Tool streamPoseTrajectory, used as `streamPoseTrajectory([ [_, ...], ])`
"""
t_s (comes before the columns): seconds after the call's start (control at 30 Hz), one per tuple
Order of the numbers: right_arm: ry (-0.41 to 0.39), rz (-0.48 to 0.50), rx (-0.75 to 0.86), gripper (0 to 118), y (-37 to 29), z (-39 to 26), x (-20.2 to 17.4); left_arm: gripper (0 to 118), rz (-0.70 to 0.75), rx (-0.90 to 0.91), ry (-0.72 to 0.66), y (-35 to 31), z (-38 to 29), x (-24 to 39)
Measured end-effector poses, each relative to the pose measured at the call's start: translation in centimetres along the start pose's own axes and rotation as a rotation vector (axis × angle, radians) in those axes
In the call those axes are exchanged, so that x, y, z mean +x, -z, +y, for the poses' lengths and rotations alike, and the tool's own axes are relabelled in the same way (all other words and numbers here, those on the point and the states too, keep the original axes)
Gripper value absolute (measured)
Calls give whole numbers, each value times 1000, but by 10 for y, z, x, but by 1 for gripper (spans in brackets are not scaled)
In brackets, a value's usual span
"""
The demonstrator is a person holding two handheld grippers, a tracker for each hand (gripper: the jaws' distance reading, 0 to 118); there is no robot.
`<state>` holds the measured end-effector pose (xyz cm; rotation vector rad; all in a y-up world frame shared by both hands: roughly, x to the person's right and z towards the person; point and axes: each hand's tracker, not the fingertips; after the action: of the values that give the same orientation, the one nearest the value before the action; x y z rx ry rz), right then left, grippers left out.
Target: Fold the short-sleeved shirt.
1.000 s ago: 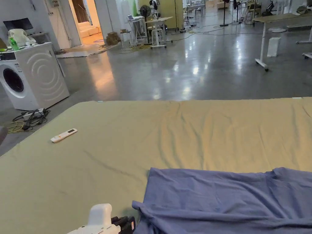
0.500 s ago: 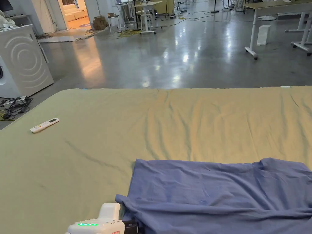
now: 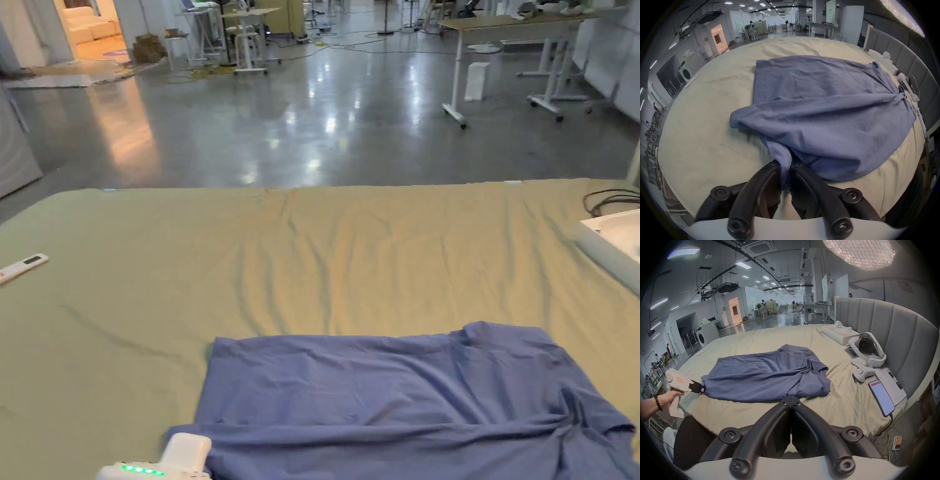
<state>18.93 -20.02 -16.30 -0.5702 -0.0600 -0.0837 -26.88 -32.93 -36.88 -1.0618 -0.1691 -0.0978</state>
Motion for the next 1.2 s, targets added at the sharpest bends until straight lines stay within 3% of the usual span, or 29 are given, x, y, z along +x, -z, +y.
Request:
streamPoseTrajectory([
  [0.07,9,-2,4,5,24,-1,18,11,-32,-30,-48,7,5,-11],
  [0.1,21,-6,-9,23,37,1,25,10,-34,-43,-42,8,6,-12],
  [0.13,52,-9,-51,61,56,5,35,10,-37,-44,-44,9,5,-12],
  [0.17,94,-4,-87,84,76,7,45,10,-38,-45,-42,8,6,-13],
  [0.2,156,17,-86,85,92,9,55,10,-38,-44,-34,8,5,-12],
  [0.27,271,28,-97,84,123,13,74,10,-22,-31,-15,8,1,-11],
  [0.33,304,-29,-118,83,158,11,89,10,-20,-21,-14,10,-1,-13],
  [0.47,206,-203,-216,82,208,-5,98,10,-24,-10,-17,9,-2,-15],
  [0.5,194,-215,-245,76,213,-11,97,10,-28,-10,-24,10,-3,-15],
  [0.53,185,-198,-274,60,215,-17,93,10,-30,-7,-28,10,-3,-16],
  [0.6,82,-205,-180,37,199,-23,73,10,-33,-3,-44,8,-3,-15],
  [0.63,31,-188,-148,13,193,-20,65,10,-38,-1,-55,8,-4,-15],
  [0.67,-28,-181,-152,9,194,-18,59,10,-36,3,-56,8,-5,-15],
  [0.7,-83,-141,-169,8,197,-19,53,10,-35,5,-52,7,-5,-13],
  [0.73,-118,-169,-206,8,202,-19,51,10,-40,11,-37,7,-5,-14],
  [0.8,-33,-141,-223,8,203,-17,61,9,-71,29,4,1,-6,-23],
  [0.87,58,-164,-183,7,185,-10,76,9,-104,75,-60,-15,-8,-30],
  [0.9,64,-166,-151,7,175,-7,78,9,-107,97,-85,-25,-10,-33],
  [1.0,-19,-222,-145,7,139,-6,80,9,-144,174,-159,-54,-19,-44],
  [1.2,17,-217,-167,7,75,-37,81,9,-160,171,-176,-89,-66,-53],
])
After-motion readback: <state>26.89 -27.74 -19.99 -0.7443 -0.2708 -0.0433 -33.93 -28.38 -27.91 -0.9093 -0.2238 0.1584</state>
